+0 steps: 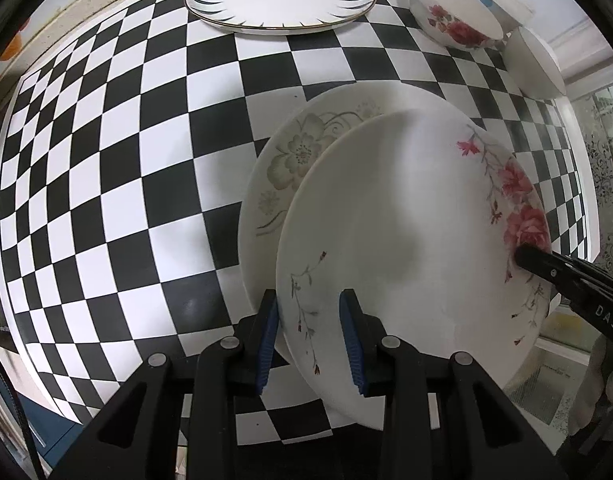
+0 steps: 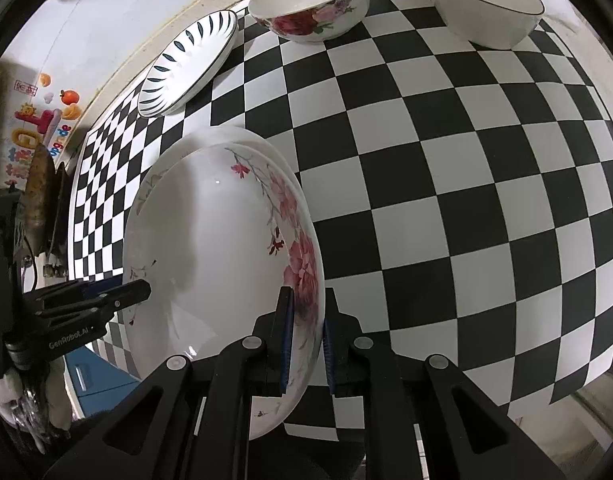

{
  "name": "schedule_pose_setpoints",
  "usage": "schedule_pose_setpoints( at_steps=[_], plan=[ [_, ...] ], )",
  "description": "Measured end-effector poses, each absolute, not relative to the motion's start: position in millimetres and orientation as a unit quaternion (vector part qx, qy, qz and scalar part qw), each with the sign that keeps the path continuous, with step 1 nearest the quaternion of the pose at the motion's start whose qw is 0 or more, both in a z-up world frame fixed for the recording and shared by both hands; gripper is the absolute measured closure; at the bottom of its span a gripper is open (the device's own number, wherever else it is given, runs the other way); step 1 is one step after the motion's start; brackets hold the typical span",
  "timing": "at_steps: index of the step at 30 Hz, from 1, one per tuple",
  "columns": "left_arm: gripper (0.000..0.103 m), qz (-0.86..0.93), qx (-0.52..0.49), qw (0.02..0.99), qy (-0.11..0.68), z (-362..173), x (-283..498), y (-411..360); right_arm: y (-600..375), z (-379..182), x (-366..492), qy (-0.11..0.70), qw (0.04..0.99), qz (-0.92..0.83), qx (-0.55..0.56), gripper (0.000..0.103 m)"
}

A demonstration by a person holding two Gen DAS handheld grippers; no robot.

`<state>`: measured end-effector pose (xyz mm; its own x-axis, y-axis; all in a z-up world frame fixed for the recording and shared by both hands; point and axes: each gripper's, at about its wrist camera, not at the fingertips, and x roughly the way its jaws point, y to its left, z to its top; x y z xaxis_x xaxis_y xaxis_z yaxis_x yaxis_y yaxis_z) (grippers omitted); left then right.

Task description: Organize plates and bowls

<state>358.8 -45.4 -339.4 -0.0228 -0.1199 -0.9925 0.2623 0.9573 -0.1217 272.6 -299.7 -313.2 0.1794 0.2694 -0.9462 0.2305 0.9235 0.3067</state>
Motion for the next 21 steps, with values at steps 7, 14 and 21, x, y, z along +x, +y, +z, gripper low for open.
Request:
schedule_pose_setpoints(
  at_steps=[7,14,21],
  plan=[
    [0.075,-0.128,0.040,0.706,0.696,-327,363,-34,-298,-317,275,0.647,0.735,0.011,0.202,0.087],
    [0.074,-0.137,-0.023,0.718,0.682,-292,372,-7,-306,-287,281,0.636,0.742,-0.012,0.211,0.086],
    [0.071,-0.106,-0.076,0.745,0.654,-264,439,21,-290,-207,352,0.594,0.782,0.053,0.178,0.067]
  ],
)
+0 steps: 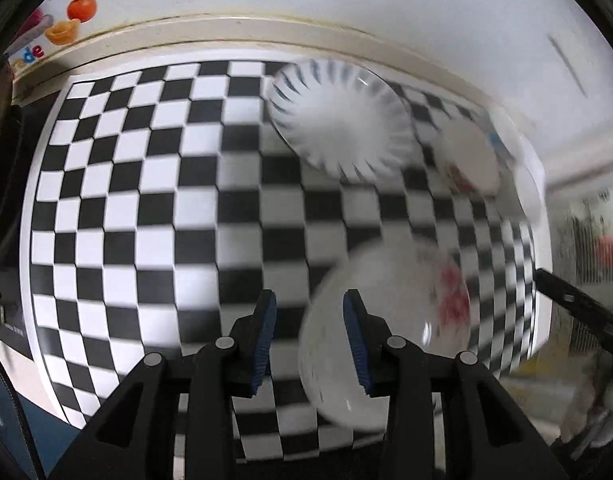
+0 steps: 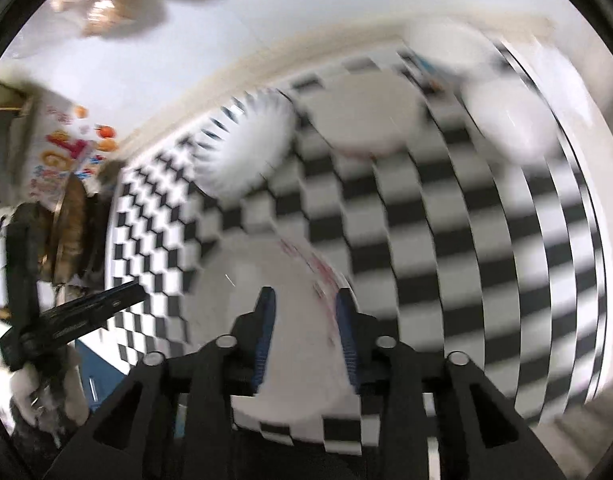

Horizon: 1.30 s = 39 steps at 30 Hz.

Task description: Organize plates and bowls

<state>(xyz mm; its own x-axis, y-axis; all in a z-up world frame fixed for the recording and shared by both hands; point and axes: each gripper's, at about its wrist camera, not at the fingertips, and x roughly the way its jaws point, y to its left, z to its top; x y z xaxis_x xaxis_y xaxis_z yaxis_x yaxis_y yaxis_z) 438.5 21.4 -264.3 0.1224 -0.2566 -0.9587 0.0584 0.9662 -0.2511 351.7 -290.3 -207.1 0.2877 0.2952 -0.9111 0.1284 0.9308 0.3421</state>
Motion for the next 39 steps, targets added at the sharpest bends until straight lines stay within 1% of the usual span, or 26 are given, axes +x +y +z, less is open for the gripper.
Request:
schedule_pose_setpoints(
  at_steps=[3,6,10,16,23,24,25,26,27,28,35,39],
  plan=[
    [0.071,-0.076,-0.093,0.740,0.662,-278,478,26,-282,-194,404,0.585,0.789,0.093,0.165,0.067],
    [0.071,-0.049,-0.124,0.728,0.673,-301,507,30,-271,-198,470,0.591,0.788,0.110,0.131,0.067],
    [0.071,-0.016,-0.163,0.712,0.682,-331,542,37,-256,-231,554,0.621,0.764,0.139,0.106,0.067],
    [0.071,0.005,-0.209,0.696,0.687,-356,572,39,-241,-292,628,0.674,0.717,0.166,0.060,0.067],
    [0.071,0.017,-0.211,0.685,0.697,-378,586,33,-237,-339,664,0.714,0.677,0.175,0.035,0.067],
    [0.073,0.019,-0.207,0.690,0.694,-377,585,31,-237,-342,666,0.718,0.673,0.176,0.035,0.067],
    [0.073,0.016,-0.202,0.695,0.690,-375,586,29,-236,-347,668,0.723,0.668,0.177,0.032,0.067],
    [0.076,0.011,-0.199,0.695,0.691,-376,588,27,-235,-350,669,0.725,0.664,0.179,0.029,0.070],
    [0.082,0.004,-0.200,0.694,0.692,-376,589,25,-234,-353,670,0.727,0.661,0.182,0.027,0.079],
    [0.082,0.006,-0.196,0.697,0.690,-375,589,23,-232,-357,669,0.732,0.655,0.186,0.026,0.084],
    [0.082,0.018,-0.184,0.702,0.688,-362,581,24,-230,-353,663,0.719,0.666,0.199,0.012,0.084],
    [0.082,0.016,-0.177,0.708,0.683,-350,569,17,-231,-339,656,0.708,0.676,0.205,0.018,0.084]
  ],
)
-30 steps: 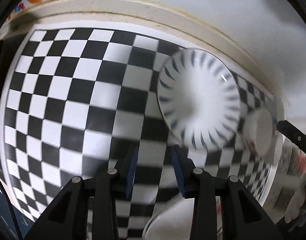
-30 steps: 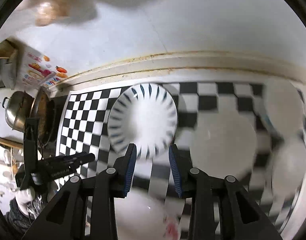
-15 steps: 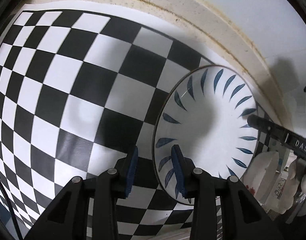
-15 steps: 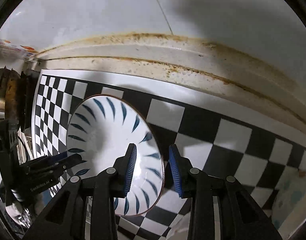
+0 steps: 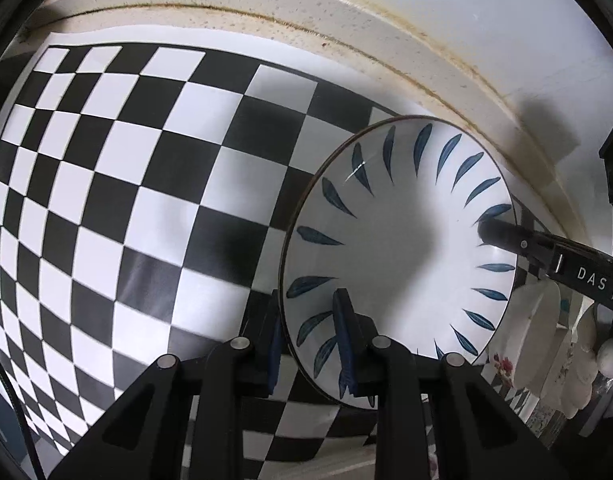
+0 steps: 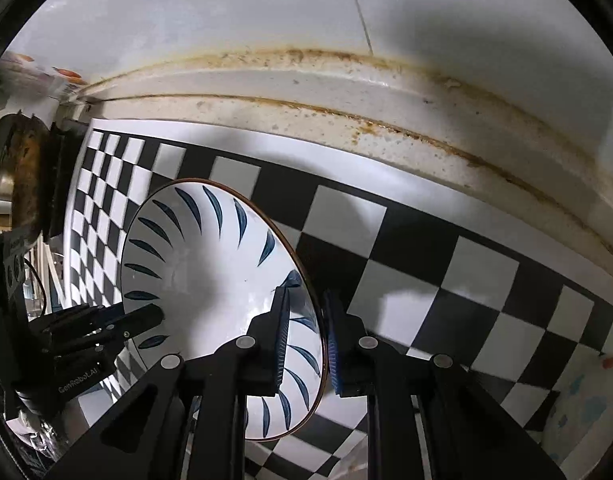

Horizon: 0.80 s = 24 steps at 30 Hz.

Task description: Organize plates and bowls

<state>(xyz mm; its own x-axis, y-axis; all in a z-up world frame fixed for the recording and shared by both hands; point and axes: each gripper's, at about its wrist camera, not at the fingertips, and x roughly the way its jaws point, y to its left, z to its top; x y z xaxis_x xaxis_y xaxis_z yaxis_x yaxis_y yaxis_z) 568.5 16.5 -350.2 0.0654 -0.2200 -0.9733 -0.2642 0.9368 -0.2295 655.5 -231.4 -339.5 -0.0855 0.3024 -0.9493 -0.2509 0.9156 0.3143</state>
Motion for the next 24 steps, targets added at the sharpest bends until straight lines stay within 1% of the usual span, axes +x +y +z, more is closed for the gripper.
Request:
schedule_pose_setpoints(
  at_steps=[10,19,24],
  plan=[
    [0.082,-0.006,-0.156,0.729,0.667,-292,523,14,-233,-278,611,0.692,0.691,0.209,0.018,0.084],
    [0.082,-0.042,-0.126,0.733,0.667,-268,473,11,-249,-237,528,0.685,0.702,0.192,0.035,0.084],
    [0.082,-0.058,-0.113,0.733,0.668,-266,438,6,-254,-234,471,0.688,0.701,0.181,0.050,0.084]
  ],
)
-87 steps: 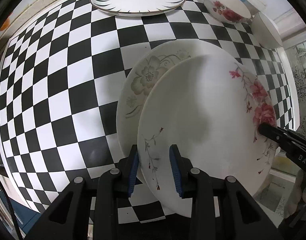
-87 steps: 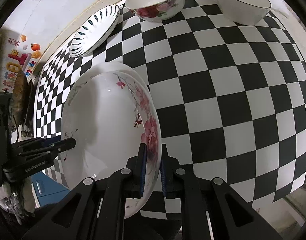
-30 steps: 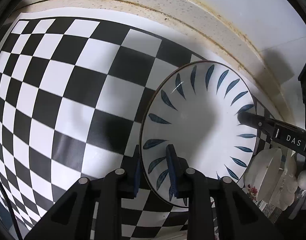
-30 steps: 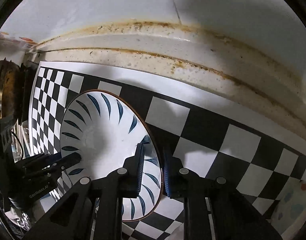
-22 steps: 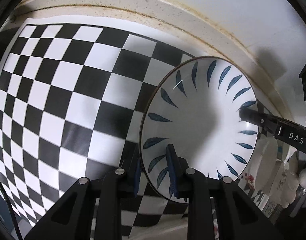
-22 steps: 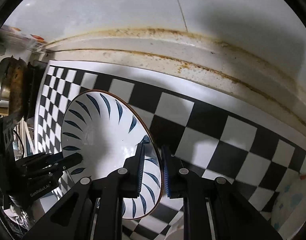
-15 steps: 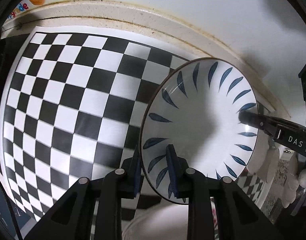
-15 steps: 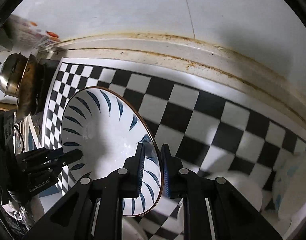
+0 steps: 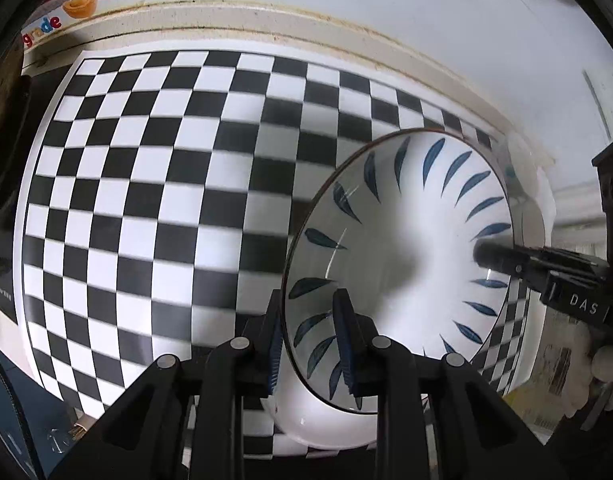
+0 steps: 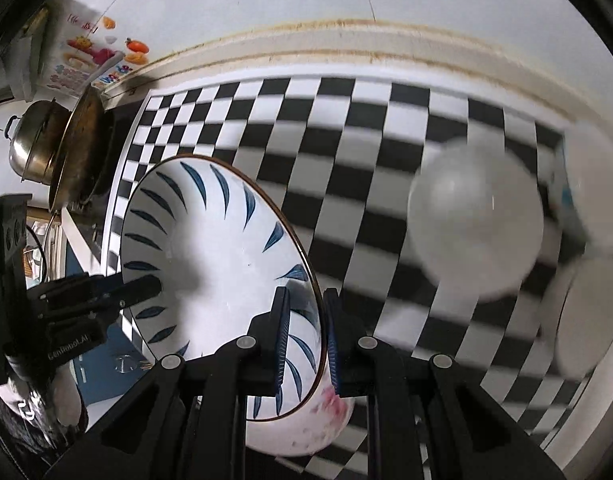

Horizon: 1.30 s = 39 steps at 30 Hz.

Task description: Organize plates and bowls

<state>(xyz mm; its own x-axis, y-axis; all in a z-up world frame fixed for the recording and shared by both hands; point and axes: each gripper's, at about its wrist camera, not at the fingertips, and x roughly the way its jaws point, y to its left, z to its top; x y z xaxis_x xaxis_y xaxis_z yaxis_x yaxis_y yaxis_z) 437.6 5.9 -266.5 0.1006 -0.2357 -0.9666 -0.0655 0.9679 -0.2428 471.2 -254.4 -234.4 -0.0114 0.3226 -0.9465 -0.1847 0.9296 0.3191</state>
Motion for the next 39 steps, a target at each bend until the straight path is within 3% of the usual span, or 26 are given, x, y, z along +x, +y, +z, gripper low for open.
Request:
schedule_pose_setpoints(
  at_steps=[15,39],
  plan=[
    [0.082,-0.083,-0.059,0.714,0.693,-293,381,-20,-281,-272,354,0.703,0.686,0.143,0.120,0.084],
    [0.081,-0.076,-0.036,0.690,0.718,-333,385,-34,-275,-306,346,0.720,0.674,0.107,0.128,0.084]
  ],
)
